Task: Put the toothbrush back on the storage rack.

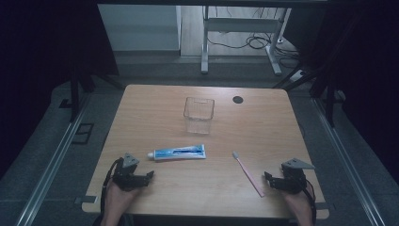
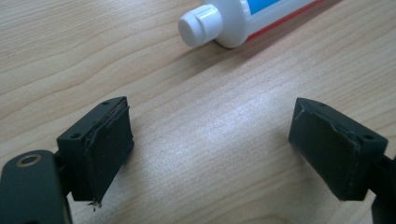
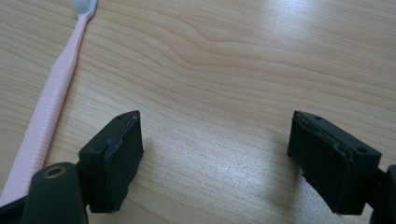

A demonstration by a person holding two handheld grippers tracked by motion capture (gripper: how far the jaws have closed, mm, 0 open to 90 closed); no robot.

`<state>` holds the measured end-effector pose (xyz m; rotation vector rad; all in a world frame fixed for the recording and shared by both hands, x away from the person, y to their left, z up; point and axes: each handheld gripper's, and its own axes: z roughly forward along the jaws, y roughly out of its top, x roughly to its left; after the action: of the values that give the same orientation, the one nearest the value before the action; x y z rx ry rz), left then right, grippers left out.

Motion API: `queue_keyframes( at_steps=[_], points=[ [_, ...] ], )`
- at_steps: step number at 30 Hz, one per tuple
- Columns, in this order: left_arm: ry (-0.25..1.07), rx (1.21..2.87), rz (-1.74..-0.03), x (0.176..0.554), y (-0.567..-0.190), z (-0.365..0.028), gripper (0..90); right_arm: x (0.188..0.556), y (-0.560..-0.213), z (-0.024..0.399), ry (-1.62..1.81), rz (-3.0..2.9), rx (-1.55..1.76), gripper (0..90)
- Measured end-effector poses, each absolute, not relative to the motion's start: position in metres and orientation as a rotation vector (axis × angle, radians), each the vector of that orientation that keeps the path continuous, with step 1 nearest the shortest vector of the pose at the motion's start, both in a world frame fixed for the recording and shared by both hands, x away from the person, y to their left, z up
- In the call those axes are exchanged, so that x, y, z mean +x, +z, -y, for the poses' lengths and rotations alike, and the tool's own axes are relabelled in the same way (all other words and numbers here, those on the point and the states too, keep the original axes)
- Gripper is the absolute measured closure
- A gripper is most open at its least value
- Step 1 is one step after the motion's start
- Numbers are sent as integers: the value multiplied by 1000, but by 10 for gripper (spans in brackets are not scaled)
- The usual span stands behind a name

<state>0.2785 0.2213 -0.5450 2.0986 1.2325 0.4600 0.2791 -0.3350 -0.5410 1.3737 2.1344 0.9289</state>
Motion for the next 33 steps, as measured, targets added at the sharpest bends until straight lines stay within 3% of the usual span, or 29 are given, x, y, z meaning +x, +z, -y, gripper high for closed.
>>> queue_keyframes(
  at_steps=[27,30,31,33],
  points=[
    [464,2097,-1237,279,-545,-221,131,280,-541,334,930,-2160,1356,138],
    [464,2097,-1237,279,-545,-221,131,280,-541,334,929,-2160,1359,154],
    [464,2096,-1237,279,-545,-221,131,279,-540,334,931,-2160,1359,221],
    [464,2096,-1237,279,-545,-221,131,279,-538,334,930,-2162,1360,262]
  ],
)
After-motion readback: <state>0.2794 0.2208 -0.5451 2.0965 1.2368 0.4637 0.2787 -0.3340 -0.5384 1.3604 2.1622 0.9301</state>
